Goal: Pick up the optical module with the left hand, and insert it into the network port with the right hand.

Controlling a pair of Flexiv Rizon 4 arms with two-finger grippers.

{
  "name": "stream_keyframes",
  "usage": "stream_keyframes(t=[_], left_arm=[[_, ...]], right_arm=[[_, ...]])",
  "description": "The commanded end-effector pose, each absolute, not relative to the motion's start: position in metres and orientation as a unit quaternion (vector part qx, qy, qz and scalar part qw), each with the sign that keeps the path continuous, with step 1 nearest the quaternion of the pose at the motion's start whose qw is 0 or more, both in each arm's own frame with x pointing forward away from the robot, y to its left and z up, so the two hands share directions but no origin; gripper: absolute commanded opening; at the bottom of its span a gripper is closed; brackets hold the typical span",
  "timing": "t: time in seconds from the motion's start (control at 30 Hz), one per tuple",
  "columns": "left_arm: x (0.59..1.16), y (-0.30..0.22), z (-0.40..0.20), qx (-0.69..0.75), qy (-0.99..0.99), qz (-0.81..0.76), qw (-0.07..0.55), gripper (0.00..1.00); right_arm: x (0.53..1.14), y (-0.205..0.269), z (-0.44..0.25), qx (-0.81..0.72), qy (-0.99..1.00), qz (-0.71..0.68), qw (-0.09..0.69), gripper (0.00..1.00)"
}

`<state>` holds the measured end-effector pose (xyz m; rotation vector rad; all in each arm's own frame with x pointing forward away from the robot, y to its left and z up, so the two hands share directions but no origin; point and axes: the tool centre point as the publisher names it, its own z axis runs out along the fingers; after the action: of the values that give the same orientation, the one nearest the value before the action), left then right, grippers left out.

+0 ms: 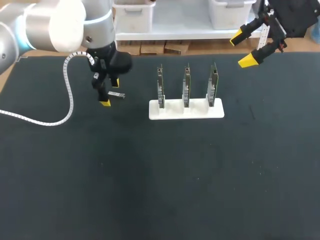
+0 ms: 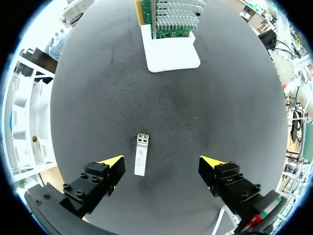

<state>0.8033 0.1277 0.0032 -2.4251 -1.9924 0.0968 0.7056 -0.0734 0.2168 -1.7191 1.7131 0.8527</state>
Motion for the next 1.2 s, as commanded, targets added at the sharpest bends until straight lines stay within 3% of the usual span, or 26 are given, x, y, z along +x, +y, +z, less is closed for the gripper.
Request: stream_keyframes(t=[0.03, 1.03, 1.07, 1.1, 1.2], left_arm=[[0.8073, 0.1260, 0.0010, -0.771, -0.635, 0.033, 0.003, 1.00], [0.8141, 0.1257, -0.0032, -0.769, -0.638, 0.037, 0.005, 1.00], [0.8141, 0.1259, -0.0030, -0.769, -0.638, 0.037, 0.005, 0.73], [0.8140, 0.1262, -0.0027, -0.768, -0.640, 0.036, 0.006, 0.60], [0.8145, 0.1278, -0.0030, -0.765, -0.643, 0.037, 0.007, 0.64]], right_arm=[[0.7029, -0.0735, 0.2171, -0.640, 0.641, 0.316, 0.282, 1.00], [0.7029, -0.0735, 0.2171, -0.640, 0.641, 0.316, 0.282, 1.00], [0.7029, -0.0735, 0.2171, -0.640, 0.641, 0.316, 0.282, 1.00], [0.7029, -0.0735, 0.2171, -0.640, 0.641, 0.316, 0.282, 1.00], [0.7029, -0.0735, 0.2171, -0.640, 0.641, 0.316, 0.282, 1.00]])
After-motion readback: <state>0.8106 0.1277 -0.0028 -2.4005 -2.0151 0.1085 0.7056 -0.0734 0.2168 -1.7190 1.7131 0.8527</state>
